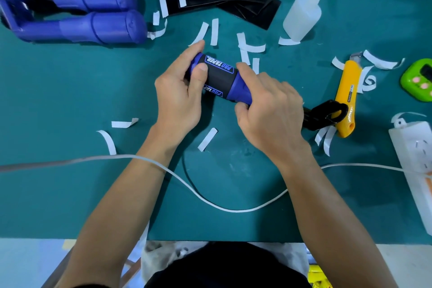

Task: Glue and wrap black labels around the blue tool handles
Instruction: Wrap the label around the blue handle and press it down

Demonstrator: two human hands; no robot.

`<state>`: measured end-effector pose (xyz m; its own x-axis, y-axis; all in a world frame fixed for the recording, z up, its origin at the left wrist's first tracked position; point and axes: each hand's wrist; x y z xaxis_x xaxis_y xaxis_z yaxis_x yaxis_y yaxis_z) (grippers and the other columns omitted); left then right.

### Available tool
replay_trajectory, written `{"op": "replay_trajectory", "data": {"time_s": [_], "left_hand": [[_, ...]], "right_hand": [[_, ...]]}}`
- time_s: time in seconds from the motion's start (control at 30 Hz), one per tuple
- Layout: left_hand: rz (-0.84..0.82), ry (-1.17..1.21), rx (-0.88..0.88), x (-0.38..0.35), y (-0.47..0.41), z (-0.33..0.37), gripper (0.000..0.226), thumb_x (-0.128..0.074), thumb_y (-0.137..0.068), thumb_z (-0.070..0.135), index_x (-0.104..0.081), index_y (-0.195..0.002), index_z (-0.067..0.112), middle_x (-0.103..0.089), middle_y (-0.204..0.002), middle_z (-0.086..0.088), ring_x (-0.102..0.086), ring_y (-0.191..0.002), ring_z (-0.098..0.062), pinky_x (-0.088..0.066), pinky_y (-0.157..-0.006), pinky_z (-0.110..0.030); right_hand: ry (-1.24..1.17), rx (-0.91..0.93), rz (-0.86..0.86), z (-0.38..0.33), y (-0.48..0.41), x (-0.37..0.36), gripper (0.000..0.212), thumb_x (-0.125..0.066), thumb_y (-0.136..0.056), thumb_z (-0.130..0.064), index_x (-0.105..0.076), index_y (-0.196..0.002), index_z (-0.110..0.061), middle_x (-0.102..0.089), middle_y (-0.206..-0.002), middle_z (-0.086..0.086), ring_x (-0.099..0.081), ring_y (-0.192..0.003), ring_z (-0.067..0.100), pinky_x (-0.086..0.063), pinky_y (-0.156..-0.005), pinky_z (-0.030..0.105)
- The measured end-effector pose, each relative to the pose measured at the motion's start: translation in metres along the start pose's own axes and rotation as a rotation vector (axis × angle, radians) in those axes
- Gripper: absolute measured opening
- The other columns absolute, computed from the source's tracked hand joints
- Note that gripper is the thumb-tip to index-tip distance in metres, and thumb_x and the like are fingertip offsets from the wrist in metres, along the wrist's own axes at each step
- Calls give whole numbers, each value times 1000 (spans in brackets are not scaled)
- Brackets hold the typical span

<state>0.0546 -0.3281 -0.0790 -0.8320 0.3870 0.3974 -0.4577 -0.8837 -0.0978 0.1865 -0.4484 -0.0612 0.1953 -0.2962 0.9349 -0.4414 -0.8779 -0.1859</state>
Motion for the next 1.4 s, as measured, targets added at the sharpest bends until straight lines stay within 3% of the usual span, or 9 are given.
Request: {"op": "replay_trajectory", "data": {"time_s": [0.13,0.3,0.4,0.6,0.7,0.83,1.1,1.27,1.4], "left_hand": [[9,-6,42,-7,1,8,45,-76,-85,28,-69,-128,20,-71,-121,11,-66,-102,-2,-48,-96,-18],[50,36,57,-1,-1,1,33,-56,-108,23,-69,-134,7,-72,-129,3,-67,-122,-6,-51,-106,-29],[64,31,58,-1,0,-1,36,-51,-109,23,-67,-136,6,-72,-131,2,-66,-124,-9,-51,-109,-36],[12,-16,77,-5,-1,4,52,-76,-81,31,-69,-133,27,-72,-126,11,-67,-111,-4,-51,-101,-25],[27,38,63,-1,-3,-1,40,-68,-97,29,-69,-135,18,-73,-126,9,-68,-116,-2,-51,-103,-25],[61,51,7,-1,0,-7,38,-50,-110,22,-62,-142,7,-70,-135,-3,-66,-126,-11,-51,-110,-40],[0,-201,-54,-10,2,8,80,-84,-72,46,-57,-146,33,-62,-113,20,-62,-106,-7,-48,-92,-21],[36,7,-23,-4,-1,4,42,-68,-96,19,-67,-137,14,-72,-120,6,-68,-113,-9,-54,-102,-34],[38,138,-27,10,-9,-6,34,-50,-110,14,-60,-143,14,-77,-121,-4,-72,-117,-21,-55,-103,-40]], "right_hand": [[3,11,13,-1,1,-1,62,-62,-77,-12,-64,-138,-11,-59,-80,7,-52,-68,33,-42,-64,44],[-14,10,10,0,1,-1,62,-61,-76,-13,-64,-138,-13,-57,-79,6,-49,-68,31,-41,-64,43],[-16,2,10,0,1,-1,62,-61,-75,-13,-65,-137,-14,-56,-78,5,-49,-68,31,-40,-63,41],[4,-4,5,0,1,0,63,-63,-75,-13,-65,-138,-13,-60,-80,6,-52,-69,32,-40,-64,41],[-11,-6,1,1,0,1,62,-61,-75,-15,-65,-137,-14,-58,-80,5,-50,-68,31,-40,-63,40],[-20,-9,9,0,1,1,62,-61,-74,-15,-66,-136,-15,-57,-78,4,-48,-67,29,-39,-63,39],[-18,15,33,-5,3,-2,59,-61,-77,-12,-67,-135,-13,-59,-79,6,-53,-68,32,-39,-64,41],[-27,9,21,-4,1,-1,62,-60,-75,-13,-66,-137,-14,-59,-80,5,-52,-69,31,-42,-64,42],[-62,-5,32,-2,2,2,63,-61,-74,-12,-66,-136,-15,-59,-80,4,-52,-69,31,-43,-64,43]]}}
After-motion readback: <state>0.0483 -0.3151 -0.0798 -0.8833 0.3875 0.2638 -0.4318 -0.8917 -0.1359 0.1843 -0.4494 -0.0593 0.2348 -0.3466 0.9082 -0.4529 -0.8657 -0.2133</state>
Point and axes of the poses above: each hand's wrist, its own y-axis away from the middle knuckle, its own x-axis out of the back of the hand, z = x × y
